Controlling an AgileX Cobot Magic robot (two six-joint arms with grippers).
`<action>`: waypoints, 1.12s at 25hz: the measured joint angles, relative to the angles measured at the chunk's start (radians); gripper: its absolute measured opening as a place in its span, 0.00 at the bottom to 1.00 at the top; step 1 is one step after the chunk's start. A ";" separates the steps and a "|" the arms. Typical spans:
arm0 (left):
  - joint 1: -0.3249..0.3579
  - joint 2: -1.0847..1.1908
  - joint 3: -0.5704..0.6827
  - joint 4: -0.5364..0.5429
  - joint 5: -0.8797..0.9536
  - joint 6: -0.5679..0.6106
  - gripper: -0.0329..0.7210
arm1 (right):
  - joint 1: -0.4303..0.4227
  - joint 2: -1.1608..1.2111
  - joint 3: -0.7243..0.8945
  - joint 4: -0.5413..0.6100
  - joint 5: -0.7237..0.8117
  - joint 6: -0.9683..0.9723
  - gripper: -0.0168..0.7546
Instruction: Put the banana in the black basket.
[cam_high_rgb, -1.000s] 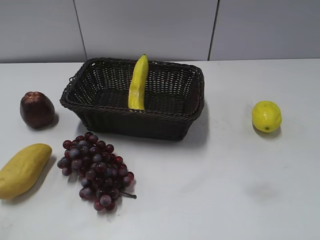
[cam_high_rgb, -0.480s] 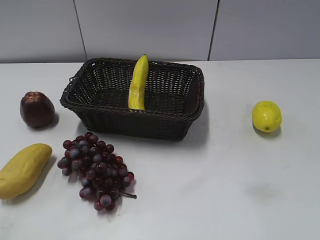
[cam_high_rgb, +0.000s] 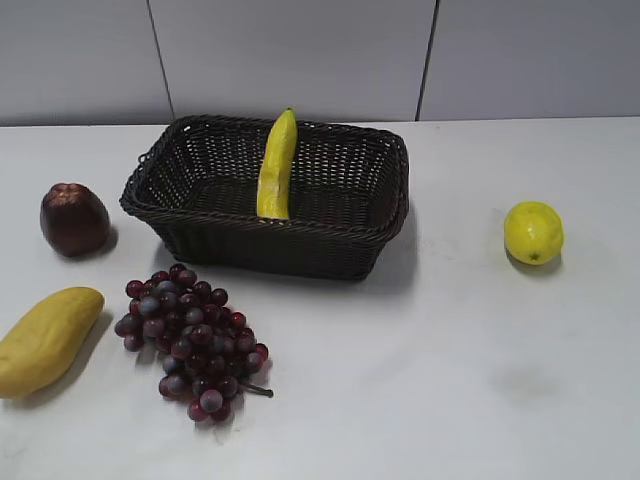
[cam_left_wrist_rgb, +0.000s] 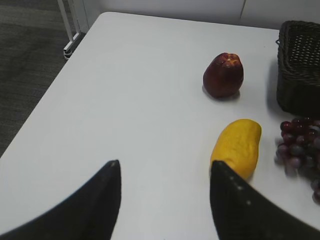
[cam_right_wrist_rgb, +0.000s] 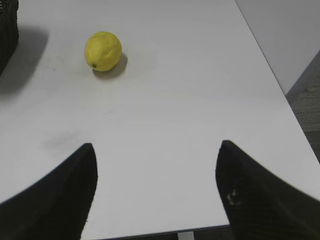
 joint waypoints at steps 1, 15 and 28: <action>0.000 0.000 0.000 0.000 0.000 0.000 0.79 | 0.000 0.000 0.000 0.000 0.000 0.000 0.79; 0.000 0.000 0.000 0.000 0.000 0.000 0.79 | 0.000 0.000 0.000 0.001 -0.005 0.000 0.79; 0.000 0.000 0.000 0.000 0.000 0.000 0.79 | 0.000 0.000 0.000 0.001 -0.005 -0.001 0.78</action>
